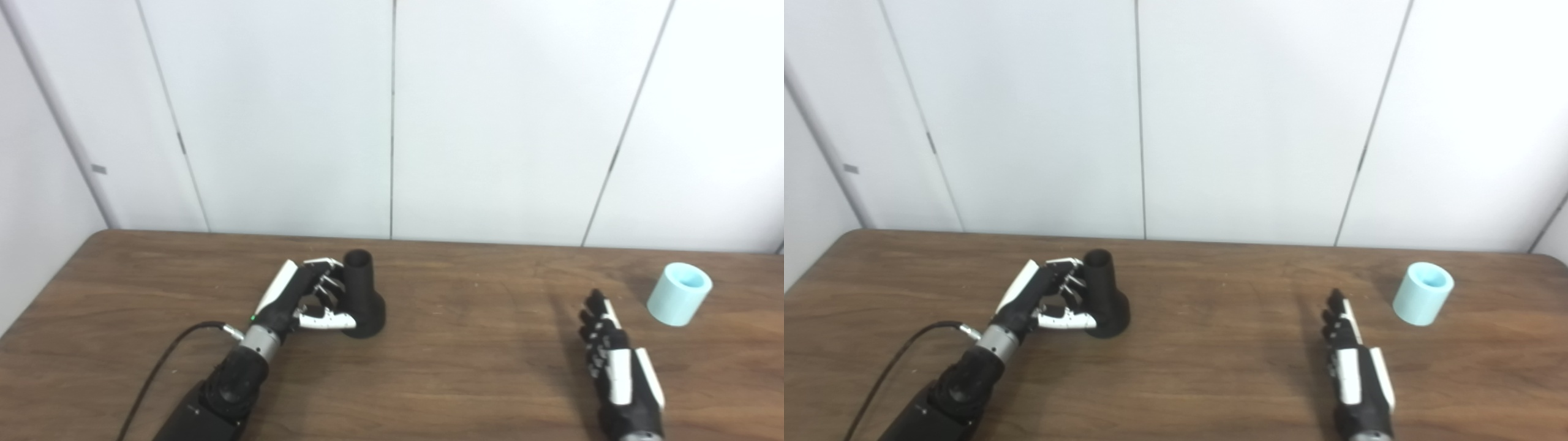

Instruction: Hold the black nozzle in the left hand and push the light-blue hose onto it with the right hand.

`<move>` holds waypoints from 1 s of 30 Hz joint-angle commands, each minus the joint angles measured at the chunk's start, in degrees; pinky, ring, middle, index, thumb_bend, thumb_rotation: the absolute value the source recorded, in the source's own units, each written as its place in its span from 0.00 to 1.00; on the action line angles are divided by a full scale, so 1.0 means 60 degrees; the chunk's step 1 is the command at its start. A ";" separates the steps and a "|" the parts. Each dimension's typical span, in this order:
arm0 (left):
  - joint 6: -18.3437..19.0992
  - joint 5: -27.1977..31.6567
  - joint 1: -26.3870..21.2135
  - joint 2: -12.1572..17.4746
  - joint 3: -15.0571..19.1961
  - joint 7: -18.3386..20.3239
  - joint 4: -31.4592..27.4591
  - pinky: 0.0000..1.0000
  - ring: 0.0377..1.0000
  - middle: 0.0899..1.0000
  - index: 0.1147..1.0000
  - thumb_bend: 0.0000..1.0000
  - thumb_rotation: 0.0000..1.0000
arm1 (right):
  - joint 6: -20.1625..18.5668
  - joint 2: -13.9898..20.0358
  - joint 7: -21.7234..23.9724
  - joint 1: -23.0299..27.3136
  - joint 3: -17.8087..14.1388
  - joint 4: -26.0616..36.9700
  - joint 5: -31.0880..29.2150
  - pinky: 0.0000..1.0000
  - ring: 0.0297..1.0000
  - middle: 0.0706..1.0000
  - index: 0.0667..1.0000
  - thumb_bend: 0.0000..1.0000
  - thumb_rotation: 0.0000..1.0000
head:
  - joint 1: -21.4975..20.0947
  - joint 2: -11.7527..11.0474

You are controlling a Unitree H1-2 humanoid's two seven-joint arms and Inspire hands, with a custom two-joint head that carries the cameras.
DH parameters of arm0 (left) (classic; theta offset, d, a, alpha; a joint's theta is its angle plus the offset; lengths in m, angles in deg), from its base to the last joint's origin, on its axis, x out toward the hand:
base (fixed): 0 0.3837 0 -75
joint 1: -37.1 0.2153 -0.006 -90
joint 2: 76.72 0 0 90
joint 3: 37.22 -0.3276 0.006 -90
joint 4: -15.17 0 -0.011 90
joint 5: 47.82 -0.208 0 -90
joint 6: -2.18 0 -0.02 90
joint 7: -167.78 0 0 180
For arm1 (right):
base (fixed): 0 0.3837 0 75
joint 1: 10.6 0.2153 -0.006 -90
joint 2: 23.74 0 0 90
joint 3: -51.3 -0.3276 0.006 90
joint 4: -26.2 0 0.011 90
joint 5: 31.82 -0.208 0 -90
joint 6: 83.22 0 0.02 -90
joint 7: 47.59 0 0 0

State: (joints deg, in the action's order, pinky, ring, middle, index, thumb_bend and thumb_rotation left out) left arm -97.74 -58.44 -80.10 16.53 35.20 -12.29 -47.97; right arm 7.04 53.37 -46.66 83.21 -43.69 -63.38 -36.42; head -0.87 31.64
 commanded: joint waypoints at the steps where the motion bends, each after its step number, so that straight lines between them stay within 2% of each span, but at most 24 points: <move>1: 0.0525 -0.0575 0.0804 -0.0202 -0.0791 0.1197 0.0288 0.36 0.46 0.57 0.43 0.52 0.09 | -0.0060 -0.0396 -0.0140 -0.0476 0.0175 -0.0173 0.0065 1.00 1.00 1.00 1.00 0.65 1.00 | -0.0092 0.0027; 11: 0.0581 -0.0634 0.1120 -0.0318 -0.1457 0.1423 -0.0509 0.36 0.46 0.58 0.43 0.52 0.09 | -0.0499 -0.0743 -0.0523 -0.0473 0.0328 0.0149 0.0386 1.00 1.00 1.00 1.00 0.64 1.00 | -0.0615 0.0180; 16: 0.0380 -0.0686 0.1143 -0.0357 -0.1641 0.1394 -0.0713 0.36 0.45 0.58 0.43 0.52 0.09 | -0.0693 -0.0817 -0.0659 -0.0448 0.0399 0.0325 0.0440 1.00 1.00 1.00 1.00 0.65 1.00 | -0.0740 0.0285; 28: 0.0116 -0.0947 0.1074 -0.0469 -0.1989 0.1399 -0.0419 0.36 0.45 0.57 0.43 0.52 0.09 | -0.1110 -0.0811 -0.0835 -0.0356 0.0425 0.0821 0.0565 1.00 1.00 1.00 1.00 0.65 1.00 | -0.0995 0.0338; 30: 0.0108 -0.0943 0.1023 -0.0437 -0.1995 0.1442 -0.0373 0.35 0.45 0.57 0.43 0.52 0.09 | -0.1339 -0.0716 -0.0821 -0.0305 0.0383 0.1168 0.0582 1.00 0.98 1.00 1.00 0.61 0.96 | -0.0990 0.0320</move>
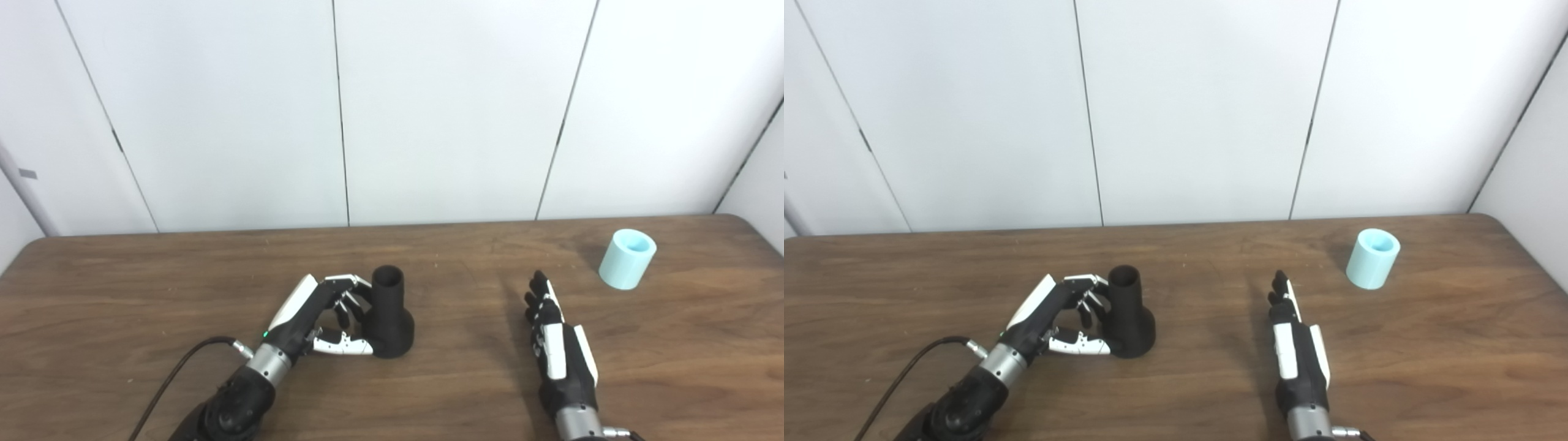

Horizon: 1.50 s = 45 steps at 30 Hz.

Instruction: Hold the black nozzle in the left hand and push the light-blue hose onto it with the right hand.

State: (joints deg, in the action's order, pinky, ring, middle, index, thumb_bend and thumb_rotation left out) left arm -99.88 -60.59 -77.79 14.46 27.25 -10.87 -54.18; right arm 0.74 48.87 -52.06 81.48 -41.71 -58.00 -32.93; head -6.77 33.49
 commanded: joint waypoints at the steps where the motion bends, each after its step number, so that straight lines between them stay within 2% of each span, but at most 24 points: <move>1: 0.0470 -0.0580 0.0631 -0.0084 -0.0662 0.1204 0.0669 0.35 0.45 0.57 0.43 0.52 0.09 | -0.0409 0.0100 0.0090 0.0018 0.0046 0.0472 0.0042 0.99 0.97 1.00 1.00 0.61 0.94 | 0.0017 0.0001; 2: 0.0483 -0.0571 0.0635 -0.0082 -0.0651 0.1195 0.0675 0.36 0.45 0.57 0.43 0.52 0.09 | -0.0511 0.0200 0.0120 0.0076 0.0076 0.0690 0.0150 0.98 0.95 1.00 0.98 0.61 0.91 | 0.0025 -0.0005; 4: 0.0509 -0.0556 0.0641 -0.0085 -0.0639 0.1183 0.0696 0.36 0.45 0.57 0.43 0.52 0.09 | -0.0634 0.0374 0.0186 0.0163 0.0163 0.0991 0.0352 0.92 0.89 0.94 0.92 0.62 0.88 | 0.0029 -0.0006; 5: 0.0521 -0.0565 0.0648 -0.0086 -0.0642 0.1172 0.0699 0.36 0.45 0.57 0.43 0.52 0.09 | -0.0586 0.0599 0.0305 0.0237 0.0290 0.1190 0.0579 0.89 0.85 0.89 0.90 0.62 0.87 | 0.0028 -0.0019; 7: 0.0492 -0.0567 0.0647 -0.0082 -0.0636 0.1154 0.0747 0.36 0.45 0.57 0.43 0.52 0.09 | -0.0373 0.1269 0.0618 0.0493 0.0545 0.1710 0.1191 0.76 0.75 0.76 0.82 0.63 0.82 | 0.0003 -0.0035; 10: 0.0445 -0.0543 0.0615 -0.0078 -0.0625 0.1167 0.0825 0.36 0.45 0.57 0.43 0.52 0.09 | -0.0290 0.1890 0.0847 0.0793 0.0689 0.2175 0.1675 0.68 0.68 0.69 0.79 0.66 0.77 | -0.0007 -0.0038; 14: 0.0384 -0.0598 0.0480 -0.0060 -0.0641 0.1194 0.0958 0.36 0.45 0.57 0.43 0.52 0.09 | -0.0257 0.2830 0.1074 0.1433 0.0624 0.2581 0.2221 0.63 0.68 0.68 0.77 0.69 0.73 | -0.0040 -0.0081; 17: 0.0327 -0.0660 0.0344 -0.0044 -0.0626 0.1227 0.1109 0.36 0.45 0.57 0.43 0.52 0.09 | -0.0101 0.3573 0.1081 0.1979 0.0387 0.2582 0.2791 0.61 0.69 0.69 0.76 0.73 0.71 | -0.0046 -0.0141; 20: 0.0364 -0.0679 0.0228 0.0007 -0.0608 0.1273 0.1127 0.36 0.45 0.57 0.43 0.52 0.09 | 0.0204 0.4527 0.0878 0.2778 0.0080 0.2215 0.3877 0.64 0.71 0.70 0.76 0.79 0.69 | -0.0048 -0.0191; 25: 0.0287 -0.0751 0.0212 -0.0001 -0.0605 0.1207 0.1184 0.37 0.46 0.57 0.43 0.52 0.09 | 0.0639 0.5386 0.0614 0.3525 -0.0122 0.1622 0.5016 0.69 0.72 0.71 0.74 0.81 0.66 | -0.0019 -0.0235; 26: 0.0286 -0.0774 0.0217 -0.0003 -0.0613 0.1198 0.1191 0.37 0.46 0.57 0.43 0.52 0.09 | 0.0565 0.5575 0.0587 0.3702 -0.0113 0.1484 0.5356 0.70 0.72 0.71 0.74 0.82 0.65 | -0.0019 -0.0235; 28: 0.0296 -0.0798 0.0231 -0.0001 -0.0616 0.1208 0.1186 0.37 0.46 0.57 0.43 0.52 0.09 | 0.0274 0.5804 0.0641 0.3969 -0.0085 0.1315 0.5956 0.71 0.74 0.72 0.73 0.84 0.56 | -0.0043 -0.0242; 29: 0.0289 -0.0807 0.0228 0.0007 -0.0613 0.1223 0.1200 0.38 0.46 0.57 0.43 0.52 0.09 | -0.0150 0.5912 0.0851 0.4153 -0.0035 0.1262 0.6388 0.72 0.74 0.72 0.73 0.85 0.54 | -0.0066 -0.0241; 32: 0.0277 -0.0799 0.0209 0.0038 -0.0590 0.1286 0.1222 0.38 0.47 0.57 0.43 0.52 0.09 | -0.0970 0.6179 0.1416 0.4537 0.0091 0.1020 0.7210 0.66 0.73 0.74 0.73 0.89 0.43 | -0.0066 -0.0241; 36: 0.0286 -0.0766 0.0191 0.0075 -0.0569 0.1362 0.1192 0.38 0.47 0.57 0.43 0.52 0.09 | -0.1300 0.6578 0.1923 0.4988 0.0280 0.0322 0.7647 0.58 0.71 0.74 0.73 0.93 0.34 | -0.0062 -0.0237; 38: 0.0306 -0.0768 0.0196 0.0076 -0.0559 0.1382 0.1164 0.38 0.47 0.58 0.43 0.52 0.09 | -0.1455 0.6792 0.2192 0.5171 0.0391 -0.0054 0.7774 0.56 0.70 0.74 0.73 0.96 0.31 | -0.0056 -0.0241; 41: 0.0331 -0.0764 0.0219 0.0074 -0.0539 0.1403 0.1111 0.38 0.47 0.58 0.43 0.52 0.09 | -0.1832 0.7055 0.2653 0.5385 0.0582 -0.0510 0.7982 0.55 0.71 0.77 0.74 0.99 0.32 | -0.0072 -0.0262; 45: 0.0303 -0.0756 0.0232 0.0050 -0.0525 0.1402 0.1131 0.38 0.47 0.58 0.43 0.52 0.09 | -0.2278 0.7146 0.3134 0.5561 0.0760 -0.0923 0.7984 0.55 0.73 0.79 0.74 1.00 0.31 | -0.0033 -0.0268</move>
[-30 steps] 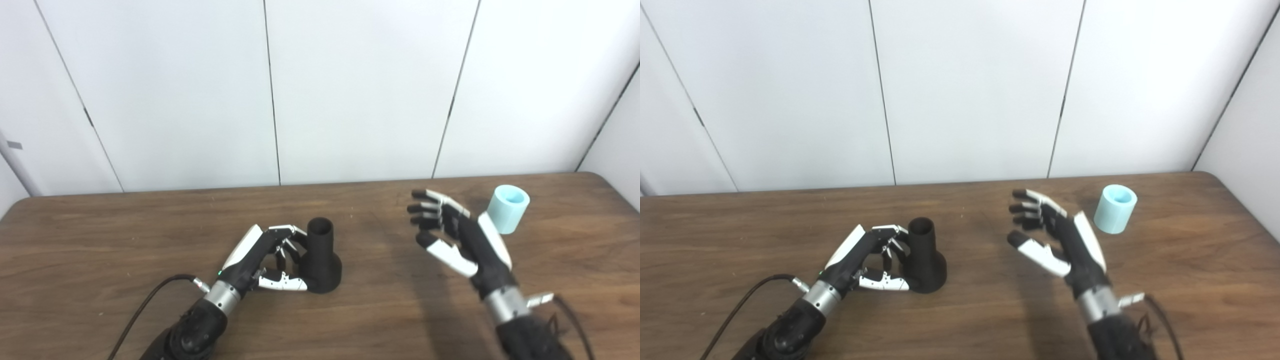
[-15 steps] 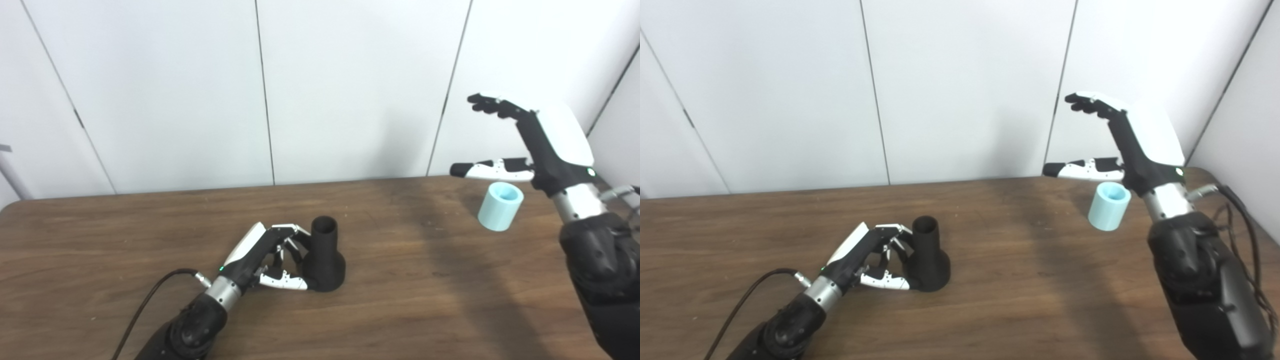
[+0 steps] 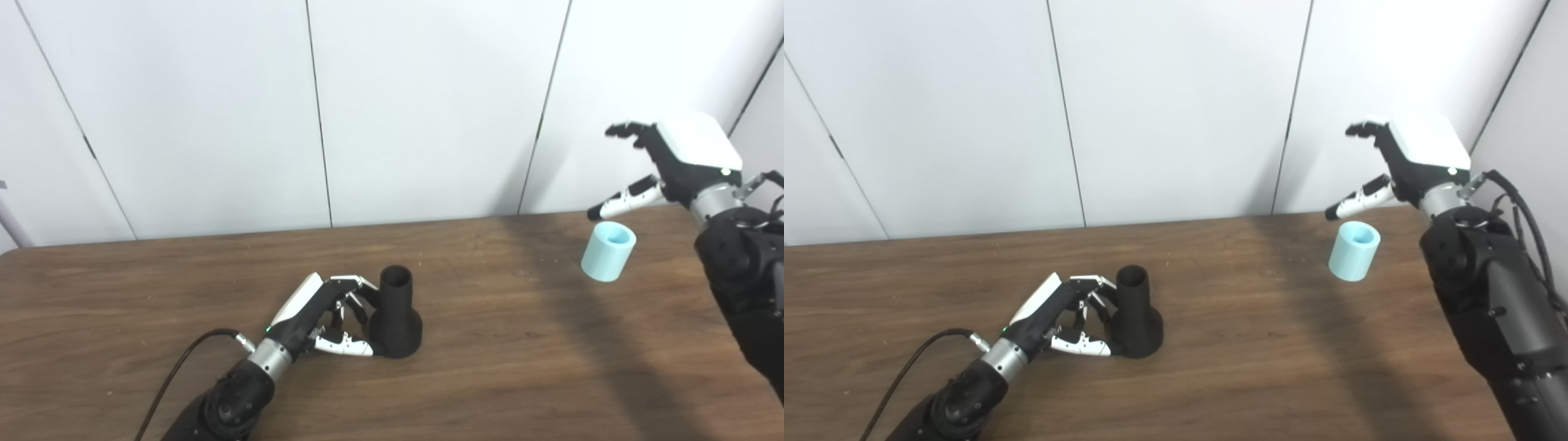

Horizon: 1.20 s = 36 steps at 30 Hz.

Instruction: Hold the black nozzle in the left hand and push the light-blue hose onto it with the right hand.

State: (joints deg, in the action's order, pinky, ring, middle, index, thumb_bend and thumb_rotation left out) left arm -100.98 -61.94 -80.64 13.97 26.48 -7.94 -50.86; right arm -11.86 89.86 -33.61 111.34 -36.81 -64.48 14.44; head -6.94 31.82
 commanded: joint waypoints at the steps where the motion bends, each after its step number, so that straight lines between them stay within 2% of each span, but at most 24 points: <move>1: 0.0476 -0.0529 0.0707 0.0125 -0.0395 0.0912 0.0586 0.38 0.47 0.58 0.43 0.52 0.09 | -0.0272 0.0313 0.0145 0.0602 -0.0023 0.0116 0.0088 0.56 0.74 0.80 0.74 1.00 0.31 | 0.0004 0.0009; 3: 0.0438 -0.0519 0.0709 0.0121 -0.0387 0.0904 0.0611 0.38 0.47 0.58 0.43 0.52 0.09 | -0.0515 0.0299 0.0327 0.0648 0.0070 -0.0021 0.0131 0.56 0.75 0.81 0.75 1.00 0.31 | 0.0012 0.0009; 4: 0.0419 -0.0514 0.0712 0.0122 -0.0382 0.0902 0.0619 0.38 0.47 0.58 0.50 0.69 0.20 | -0.0623 0.0295 0.0401 0.0670 0.0113 -0.0088 0.0154 0.57 0.76 0.81 0.75 1.00 0.30 | 0.0026 0.0004; 5: 0.0406 -0.0512 0.0716 0.0123 -0.0376 0.0898 0.0623 0.37 0.47 0.58 0.54 0.80 0.28 | -0.0711 0.0299 0.0455 0.0697 0.0162 -0.0168 0.0181 0.57 0.76 0.82 0.75 1.00 0.30 | 0.0026 0.0004; 7: 0.0394 -0.0516 0.0728 0.0126 -0.0362 0.0896 0.0616 0.37 0.47 0.58 0.56 0.87 0.32 | -0.0841 0.0315 0.0511 0.0748 0.0248 -0.0318 0.0210 0.58 0.77 0.82 0.75 1.00 0.29 | 0.0026 0.0004; 15: 0.0356 -0.0622 0.0743 0.0117 -0.0330 0.0895 0.0635 0.37 0.47 0.58 0.57 0.87 0.32 | -0.1213 0.0356 0.0903 0.0965 0.0525 -0.1025 -0.0019 0.59 0.76 0.80 0.75 1.00 0.26 | 0.0061 0.0012; 25: 0.0286 -0.0670 0.0739 0.0115 -0.0309 0.0885 0.0647 0.38 0.47 0.58 0.57 0.87 0.32 | -0.0883 0.0482 0.0787 0.1024 0.0657 -0.1326 -0.0222 0.59 0.73 0.80 0.75 1.00 0.25 | 0.0066 0.0017; 36: 0.0300 -0.0669 0.0762 0.0086 -0.0281 0.0867 0.0623 0.37 0.47 0.58 0.57 0.87 0.32 | -0.0919 0.0545 0.0755 0.1161 0.1063 -0.1832 -0.0066 0.58 0.72 0.78 0.75 1.00 0.25 | 0.0108 0.0019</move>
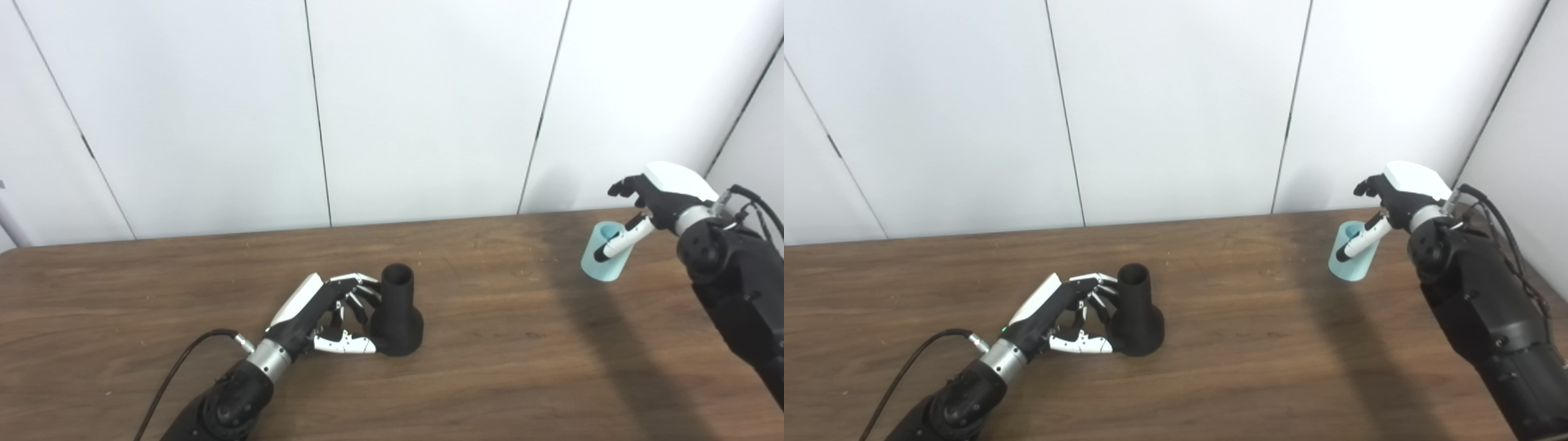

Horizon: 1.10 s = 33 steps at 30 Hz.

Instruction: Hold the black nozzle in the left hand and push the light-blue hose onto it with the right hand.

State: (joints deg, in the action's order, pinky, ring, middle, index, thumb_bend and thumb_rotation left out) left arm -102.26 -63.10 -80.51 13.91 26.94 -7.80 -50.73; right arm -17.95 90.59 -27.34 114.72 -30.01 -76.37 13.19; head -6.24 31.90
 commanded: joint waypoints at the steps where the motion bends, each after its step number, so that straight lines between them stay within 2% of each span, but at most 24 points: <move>1: 0.0508 -0.0482 0.0739 0.0100 -0.0362 0.0848 0.0607 0.37 0.47 0.58 0.57 0.87 0.32 | 0.0099 0.0422 -0.0295 0.0605 -0.0039 0.0121 0.0157 0.57 0.71 0.78 0.75 1.00 0.25 | -0.0016 0.0016; 7: 0.0535 -0.0470 0.0765 0.0120 -0.0344 0.0855 0.0580 0.37 0.47 0.58 0.57 0.86 0.32 | 0.0188 0.0404 -0.0378 0.0649 0.0054 -0.0011 0.0181 0.55 0.66 0.73 0.72 0.99 0.25 | -0.0016 0.0022; 13: 0.0530 -0.0368 0.0825 0.0062 -0.0270 0.0850 0.0603 0.37 0.46 0.58 0.57 0.87 0.32 | 0.0584 0.0359 -0.0788 0.0693 0.0144 -0.0416 0.0135 0.50 0.59 0.64 0.69 0.98 0.23 | -0.0006 0.0019; 20: 0.0496 -0.0412 0.0839 0.0013 -0.0225 0.0861 0.0628 0.37 0.45 0.58 0.57 0.87 0.32 | 0.0722 0.0377 -0.0790 0.0775 0.0299 -0.0699 0.0100 0.47 0.59 0.66 0.69 0.98 0.23 | -0.0009 0.0054; 33: 0.0543 -0.0422 0.0864 0.0037 -0.0231 0.0901 0.0562 0.37 0.45 0.57 0.57 0.87 0.31 | 0.0490 0.0369 -0.0462 0.1097 0.0598 -0.1335 0.0114 0.48 0.61 0.70 0.70 0.98 0.22 | 0.0035 0.0104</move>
State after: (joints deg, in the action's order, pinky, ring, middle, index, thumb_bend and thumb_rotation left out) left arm -102.27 -63.13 -80.16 13.46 27.76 -7.63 -50.73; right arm -15.15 90.58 -29.44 117.57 -25.94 -84.83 13.56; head -6.06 32.43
